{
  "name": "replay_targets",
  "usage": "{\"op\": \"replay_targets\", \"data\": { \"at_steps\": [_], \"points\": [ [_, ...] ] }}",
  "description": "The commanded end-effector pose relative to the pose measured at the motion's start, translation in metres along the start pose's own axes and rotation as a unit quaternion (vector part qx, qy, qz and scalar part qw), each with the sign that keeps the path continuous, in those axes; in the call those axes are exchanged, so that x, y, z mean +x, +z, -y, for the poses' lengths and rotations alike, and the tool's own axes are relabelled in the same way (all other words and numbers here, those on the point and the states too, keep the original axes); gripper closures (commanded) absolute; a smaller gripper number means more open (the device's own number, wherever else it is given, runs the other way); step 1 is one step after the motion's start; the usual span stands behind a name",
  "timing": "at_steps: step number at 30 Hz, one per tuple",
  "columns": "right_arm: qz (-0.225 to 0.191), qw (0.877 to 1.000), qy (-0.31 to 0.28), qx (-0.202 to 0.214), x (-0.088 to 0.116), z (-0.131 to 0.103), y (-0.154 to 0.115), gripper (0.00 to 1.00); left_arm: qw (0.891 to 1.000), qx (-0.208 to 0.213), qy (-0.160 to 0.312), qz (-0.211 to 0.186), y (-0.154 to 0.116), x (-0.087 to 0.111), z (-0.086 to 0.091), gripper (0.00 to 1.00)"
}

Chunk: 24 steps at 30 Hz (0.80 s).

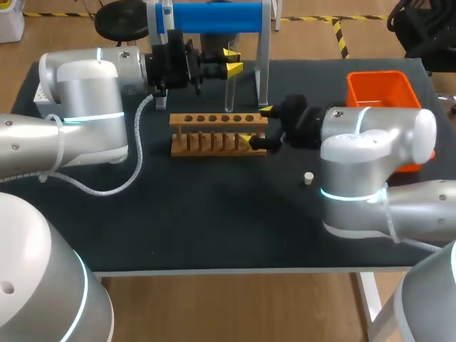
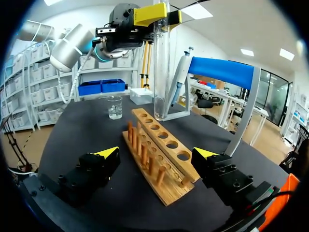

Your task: Invert the test tube, pick up the pipette, mount the tip to pipette, aspirate from beaker and dispense into the tube, eject the tip, return the pipette, and cap with the stopper.

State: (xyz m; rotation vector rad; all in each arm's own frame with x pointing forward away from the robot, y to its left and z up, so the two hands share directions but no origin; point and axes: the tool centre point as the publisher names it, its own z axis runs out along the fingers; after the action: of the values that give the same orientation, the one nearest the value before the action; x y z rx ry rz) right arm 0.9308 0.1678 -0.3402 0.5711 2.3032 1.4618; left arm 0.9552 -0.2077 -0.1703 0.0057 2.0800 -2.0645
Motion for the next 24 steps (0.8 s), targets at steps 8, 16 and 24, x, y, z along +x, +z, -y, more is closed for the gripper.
{"op": "replay_targets", "data": {
  "at_steps": [8,16,24],
  "points": [
    [0.002,1.0,0.003,0.007,0.0043,0.0021,0.0069,0.0,1.0,0.0,0.0,-0.001,0.0003,-0.0008,-0.0002,1.0],
    [0.0,1.0,0.007,0.011,0.0057,0.0046,0.0084,0.0,1.0,0.0,0.0,-0.001,0.0003,-0.0008,-0.0002,1.0],
    [-0.004,1.0,0.01,0.014,0.0066,0.0066,0.0086,0.0,1.0,0.0,0.0,-0.001,0.0003,-0.0008,-0.0002,1.0]
  ]
}}
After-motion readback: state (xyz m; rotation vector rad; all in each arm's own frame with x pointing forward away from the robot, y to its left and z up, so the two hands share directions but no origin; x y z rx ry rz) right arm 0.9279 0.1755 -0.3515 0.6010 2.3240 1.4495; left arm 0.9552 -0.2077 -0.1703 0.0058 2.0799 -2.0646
